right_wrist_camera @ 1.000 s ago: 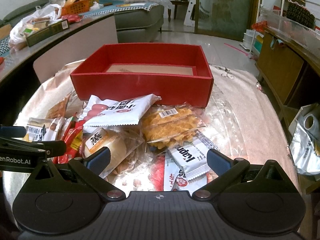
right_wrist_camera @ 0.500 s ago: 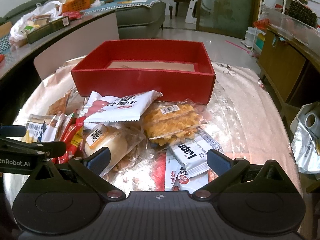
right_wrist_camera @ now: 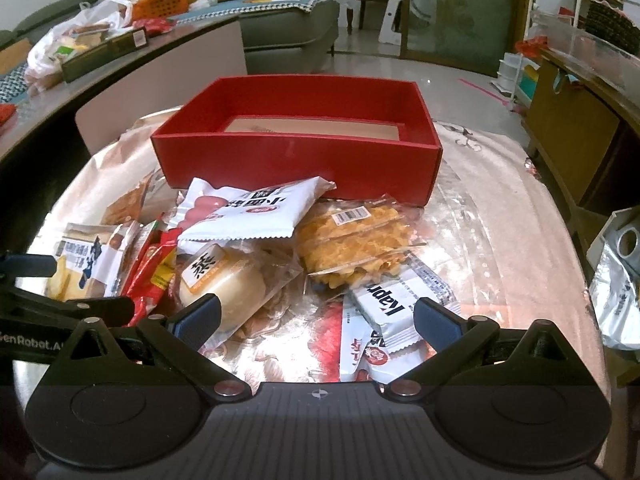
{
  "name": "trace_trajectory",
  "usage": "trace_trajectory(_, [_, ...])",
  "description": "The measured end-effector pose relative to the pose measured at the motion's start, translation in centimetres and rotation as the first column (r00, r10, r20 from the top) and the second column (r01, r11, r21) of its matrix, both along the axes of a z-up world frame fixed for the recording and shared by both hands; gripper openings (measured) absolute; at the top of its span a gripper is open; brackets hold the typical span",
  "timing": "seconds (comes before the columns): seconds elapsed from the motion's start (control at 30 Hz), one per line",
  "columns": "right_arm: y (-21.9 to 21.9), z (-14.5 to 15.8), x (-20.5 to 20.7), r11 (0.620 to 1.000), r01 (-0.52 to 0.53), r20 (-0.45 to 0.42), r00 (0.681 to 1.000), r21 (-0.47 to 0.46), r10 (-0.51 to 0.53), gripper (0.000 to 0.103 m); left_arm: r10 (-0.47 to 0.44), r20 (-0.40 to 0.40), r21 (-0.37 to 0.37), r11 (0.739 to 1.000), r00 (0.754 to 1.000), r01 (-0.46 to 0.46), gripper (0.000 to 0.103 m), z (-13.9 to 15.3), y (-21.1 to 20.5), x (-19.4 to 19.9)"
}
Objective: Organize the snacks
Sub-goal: 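Reach the left tool to the HORSH bread packet while the right tool reaches the white noodle packet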
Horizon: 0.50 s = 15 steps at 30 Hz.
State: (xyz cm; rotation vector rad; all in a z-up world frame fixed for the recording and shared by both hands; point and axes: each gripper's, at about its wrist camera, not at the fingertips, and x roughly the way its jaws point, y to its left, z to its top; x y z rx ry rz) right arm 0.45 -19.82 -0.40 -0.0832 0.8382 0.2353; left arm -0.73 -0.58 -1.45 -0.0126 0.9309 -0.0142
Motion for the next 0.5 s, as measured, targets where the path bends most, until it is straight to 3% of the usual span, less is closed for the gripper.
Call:
trace_trajectory(0.27, [-0.05,-0.09,0.01,1.000,-0.001,-0.007,1.000,0.000,0.001,0.103,-0.020,-0.019,0.004,1.000,1.000,0.020,0.099,-0.08,0.16,0.16])
trace_trajectory(0.37, [-0.14,-0.10,0.06,1.000,0.001,-0.021,1.000,0.004,-0.001,0.103,-0.101,-0.063,0.019,0.995,0.993,0.103,0.099,-0.07,0.49,0.26])
trace_trajectory(0.43, [-0.28,-0.01,0.05,1.000,0.000,-0.031,1.000,0.018,0.001,0.103,-0.222,-0.092,0.076,0.971,0.971,0.229,0.099,0.00,0.64,0.38])
trace_trajectory(0.5, [-0.40,0.00,0.03,1.000,0.001,-0.040,0.999,0.029,0.000,0.103,-0.327,-0.117,0.168,0.924,0.938,0.343,0.099,-0.05,0.81,0.48])
